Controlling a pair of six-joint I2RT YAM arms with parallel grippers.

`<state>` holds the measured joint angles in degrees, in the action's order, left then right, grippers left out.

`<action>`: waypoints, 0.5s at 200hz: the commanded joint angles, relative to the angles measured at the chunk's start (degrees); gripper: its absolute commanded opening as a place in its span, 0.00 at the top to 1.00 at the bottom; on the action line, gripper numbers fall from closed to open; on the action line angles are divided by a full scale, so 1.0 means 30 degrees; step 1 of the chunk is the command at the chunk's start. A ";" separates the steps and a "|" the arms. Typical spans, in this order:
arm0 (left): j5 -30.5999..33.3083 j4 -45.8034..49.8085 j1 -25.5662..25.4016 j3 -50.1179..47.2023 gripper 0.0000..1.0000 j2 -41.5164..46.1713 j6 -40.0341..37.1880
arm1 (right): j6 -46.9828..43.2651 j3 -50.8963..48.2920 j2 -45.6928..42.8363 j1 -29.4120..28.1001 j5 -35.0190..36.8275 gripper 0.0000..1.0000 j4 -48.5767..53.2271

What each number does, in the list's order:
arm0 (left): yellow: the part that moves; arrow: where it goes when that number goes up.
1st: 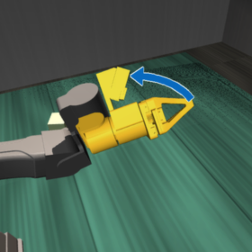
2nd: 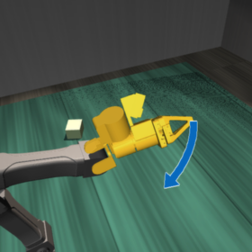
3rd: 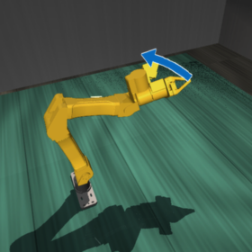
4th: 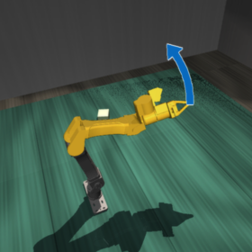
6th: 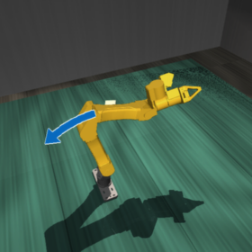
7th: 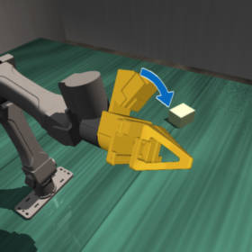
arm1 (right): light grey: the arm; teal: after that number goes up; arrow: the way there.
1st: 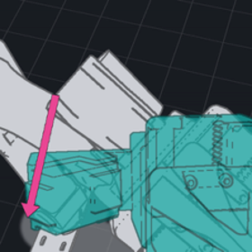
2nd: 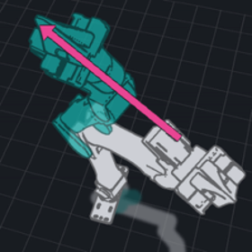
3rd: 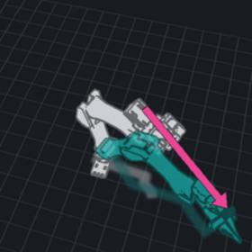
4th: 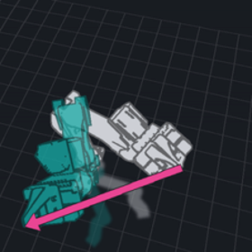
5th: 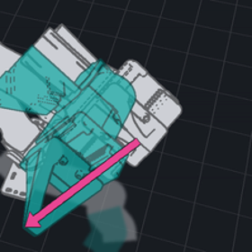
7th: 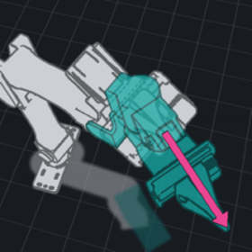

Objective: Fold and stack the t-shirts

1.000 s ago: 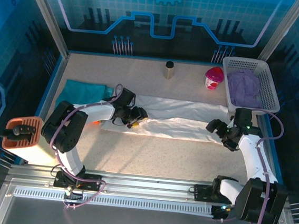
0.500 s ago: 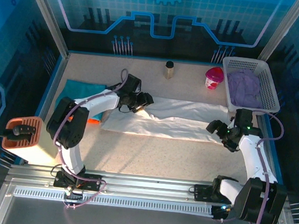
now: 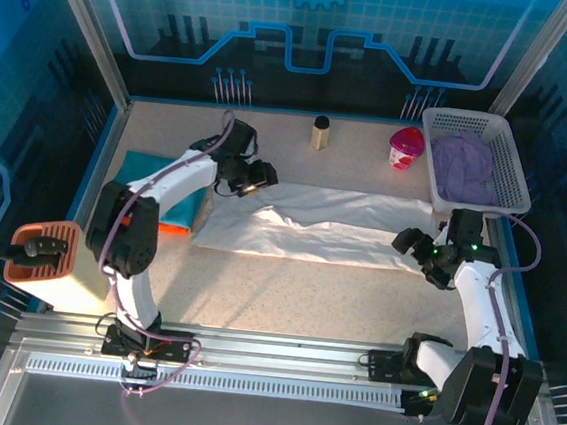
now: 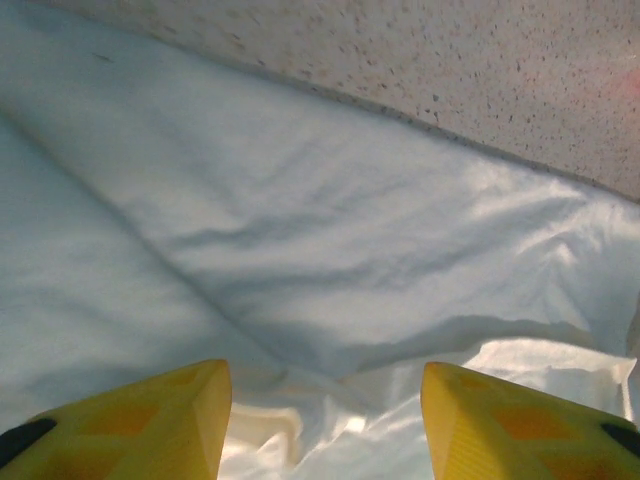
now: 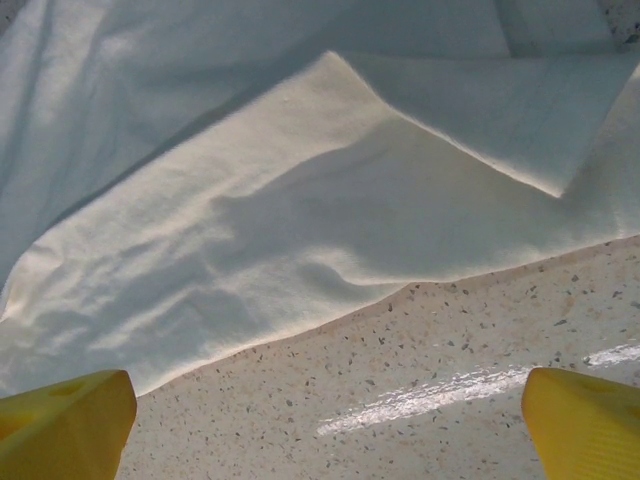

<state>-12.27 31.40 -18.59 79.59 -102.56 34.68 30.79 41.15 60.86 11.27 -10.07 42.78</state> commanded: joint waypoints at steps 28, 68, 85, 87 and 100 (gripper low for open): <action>-0.0841 0.2911 -0.0044 -0.2485 0.45 0.2430 -0.1447 | -0.0125 -0.0242 0.0553 0.0258 -0.0911 0.00 -0.0535; -0.3632 -0.1601 -0.0144 -0.4845 0.45 0.2342 0.3723 | -0.0198 -0.0063 0.0822 0.0258 -0.1006 0.00 -0.0510; -0.3637 -0.3682 -0.0458 -0.5621 0.44 0.2371 0.7076 | -0.0212 -0.0078 0.0762 0.0258 -0.1036 0.00 -0.0492; -0.3539 -0.3811 -0.0536 -0.5659 0.44 0.2371 0.7433 | -0.0205 -0.0089 0.0759 0.0258 -0.1039 0.00 -0.0492; -0.2526 -0.3686 -0.1029 -0.5422 0.45 0.2370 0.9133 | -0.0184 -0.0131 0.0675 0.0251 -0.1062 0.00 -0.0539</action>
<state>-19.59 26.96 -19.53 63.40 -95.55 47.59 30.79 40.77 63.07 11.33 -12.08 41.45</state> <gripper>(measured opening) 0.556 0.996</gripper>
